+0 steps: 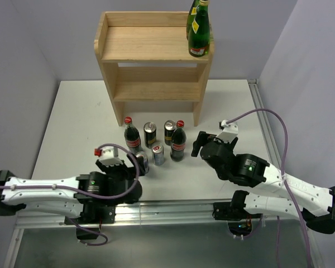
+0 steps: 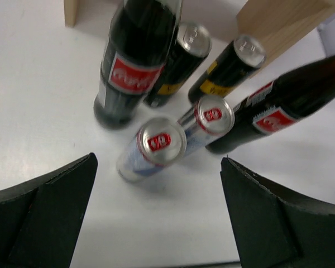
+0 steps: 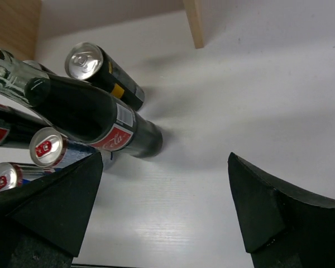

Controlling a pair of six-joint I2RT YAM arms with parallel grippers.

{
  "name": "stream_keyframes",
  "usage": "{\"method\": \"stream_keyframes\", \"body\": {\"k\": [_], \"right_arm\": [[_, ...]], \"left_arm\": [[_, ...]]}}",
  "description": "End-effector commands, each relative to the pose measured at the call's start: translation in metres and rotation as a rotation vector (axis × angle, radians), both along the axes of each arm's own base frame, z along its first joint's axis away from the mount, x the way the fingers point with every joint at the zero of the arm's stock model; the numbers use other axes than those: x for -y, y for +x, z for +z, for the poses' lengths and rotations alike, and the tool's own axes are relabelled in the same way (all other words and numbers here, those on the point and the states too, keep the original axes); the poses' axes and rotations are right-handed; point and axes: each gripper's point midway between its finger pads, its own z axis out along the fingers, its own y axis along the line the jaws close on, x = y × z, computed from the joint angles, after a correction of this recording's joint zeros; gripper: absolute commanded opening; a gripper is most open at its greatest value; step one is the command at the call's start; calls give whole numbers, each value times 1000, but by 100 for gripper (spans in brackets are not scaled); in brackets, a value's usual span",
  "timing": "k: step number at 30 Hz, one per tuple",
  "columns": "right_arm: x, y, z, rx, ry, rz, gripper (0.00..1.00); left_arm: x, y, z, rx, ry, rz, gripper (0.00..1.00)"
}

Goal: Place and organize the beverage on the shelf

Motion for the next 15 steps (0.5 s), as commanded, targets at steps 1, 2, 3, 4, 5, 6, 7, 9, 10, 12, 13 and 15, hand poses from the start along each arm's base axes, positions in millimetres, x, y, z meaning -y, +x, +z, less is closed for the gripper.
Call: {"method": "stream_keyframes", "body": {"k": [1, 2, 3, 4, 5, 6, 7, 9, 10, 12, 13, 15], "right_arm": [[-10, 6, 13, 86, 102, 21, 100], [-11, 5, 13, 88, 110, 26, 100], [-11, 5, 11, 89, 114, 29, 100], [-11, 5, 11, 88, 115, 32, 100], [-10, 5, 10, 88, 107, 29, 100], [-9, 4, 9, 84, 97, 28, 100], [-8, 5, 7, 81, 84, 24, 100], [-7, 5, 7, 79, 78, 18, 100], [-7, 5, 7, 79, 77, 18, 100], [-8, 5, 6, 81, 75, 25, 100], [-9, 6, 6, 83, 79, 28, 100], [-10, 6, 5, 83, 83, 33, 100]], "left_arm": [[-1, 23, 21, 97, -5, -31, 99], [-3, 28, 21, 106, -3, -38, 99], [-2, 40, 28, 124, -31, -37, 99], [-9, 44, 19, 127, -25, -33, 99], [-11, 50, 18, 134, -31, -32, 99], [-16, 61, 14, 128, -30, -19, 99], [-16, 67, 10, 139, -28, -22, 99], [-23, 81, 3, 146, -6, 4, 99], [-16, 86, -2, 159, -6, -19, 99], [-18, 98, -7, 173, 24, -25, 99], [-15, 100, -18, 161, 46, -47, 99], [-13, 110, -15, 188, 49, -54, 99]]}}
